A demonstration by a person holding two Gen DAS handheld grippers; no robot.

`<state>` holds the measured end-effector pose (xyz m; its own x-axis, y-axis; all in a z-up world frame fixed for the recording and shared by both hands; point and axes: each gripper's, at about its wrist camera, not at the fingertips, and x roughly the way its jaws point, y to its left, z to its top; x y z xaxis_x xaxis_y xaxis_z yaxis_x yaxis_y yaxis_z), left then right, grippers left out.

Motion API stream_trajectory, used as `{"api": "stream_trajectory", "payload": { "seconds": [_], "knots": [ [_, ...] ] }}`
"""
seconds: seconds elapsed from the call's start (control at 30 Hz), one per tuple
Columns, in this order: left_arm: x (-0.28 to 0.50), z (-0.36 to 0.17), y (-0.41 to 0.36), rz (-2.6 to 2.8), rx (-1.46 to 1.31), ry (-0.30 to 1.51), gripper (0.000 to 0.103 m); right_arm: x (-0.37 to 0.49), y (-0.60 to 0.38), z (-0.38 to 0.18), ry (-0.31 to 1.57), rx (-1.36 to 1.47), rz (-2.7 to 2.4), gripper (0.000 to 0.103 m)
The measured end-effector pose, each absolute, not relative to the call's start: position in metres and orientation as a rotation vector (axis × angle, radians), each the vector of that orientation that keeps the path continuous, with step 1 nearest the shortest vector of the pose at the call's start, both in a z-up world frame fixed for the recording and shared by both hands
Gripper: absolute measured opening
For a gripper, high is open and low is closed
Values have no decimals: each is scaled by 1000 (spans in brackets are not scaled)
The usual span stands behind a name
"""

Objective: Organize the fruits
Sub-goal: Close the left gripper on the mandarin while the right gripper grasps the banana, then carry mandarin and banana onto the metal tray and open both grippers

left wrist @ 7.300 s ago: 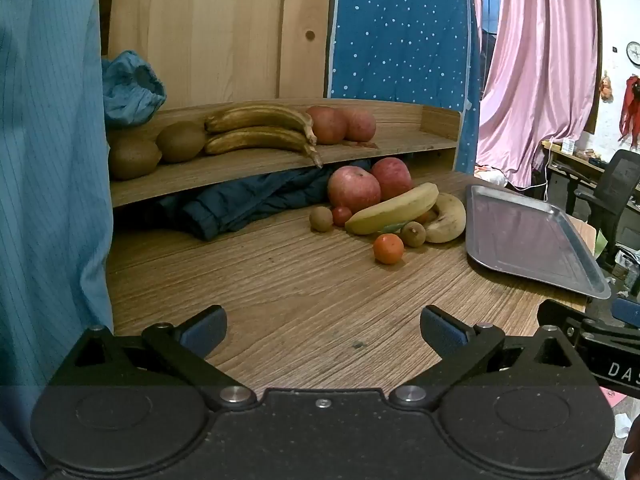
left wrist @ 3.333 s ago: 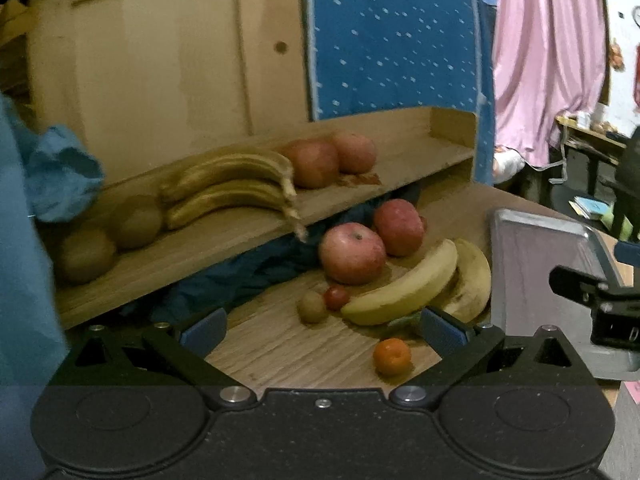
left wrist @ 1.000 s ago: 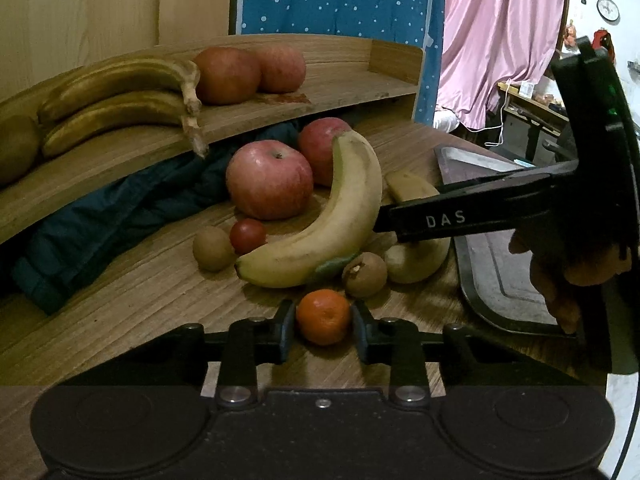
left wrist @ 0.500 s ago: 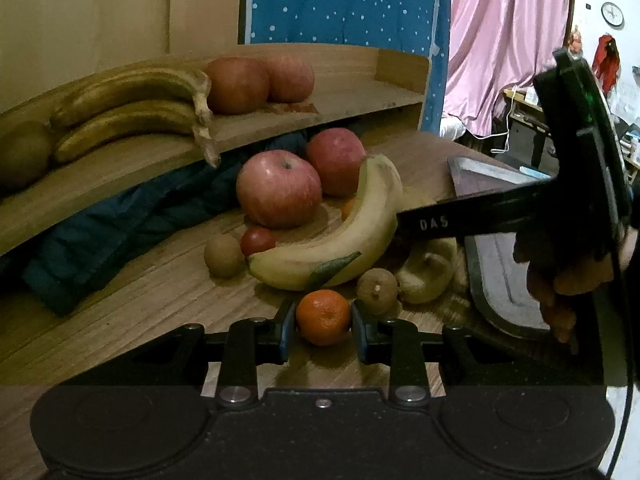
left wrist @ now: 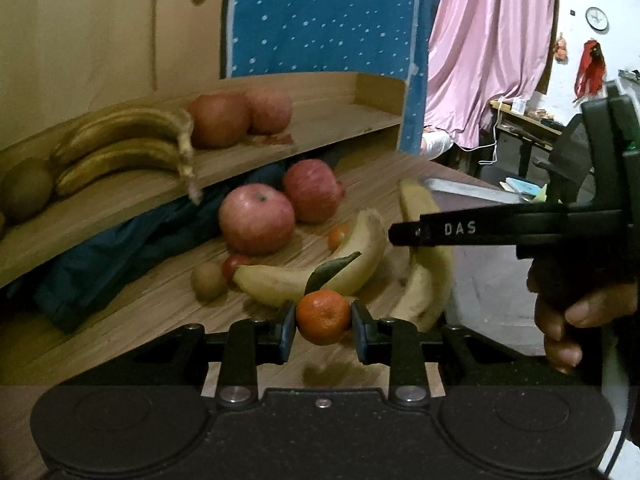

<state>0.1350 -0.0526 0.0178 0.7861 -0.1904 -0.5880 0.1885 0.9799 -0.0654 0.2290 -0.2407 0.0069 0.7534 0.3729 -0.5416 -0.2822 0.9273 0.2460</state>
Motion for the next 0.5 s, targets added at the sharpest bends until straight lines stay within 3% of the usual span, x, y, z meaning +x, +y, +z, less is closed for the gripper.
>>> {"api": "stream_trajectory", "payload": {
  "seconds": [0.5],
  "knots": [
    [147, 31, -107, -329, 73, 589, 31, 211, -298, 41, 468, 192, 278, 39]
  ]
}}
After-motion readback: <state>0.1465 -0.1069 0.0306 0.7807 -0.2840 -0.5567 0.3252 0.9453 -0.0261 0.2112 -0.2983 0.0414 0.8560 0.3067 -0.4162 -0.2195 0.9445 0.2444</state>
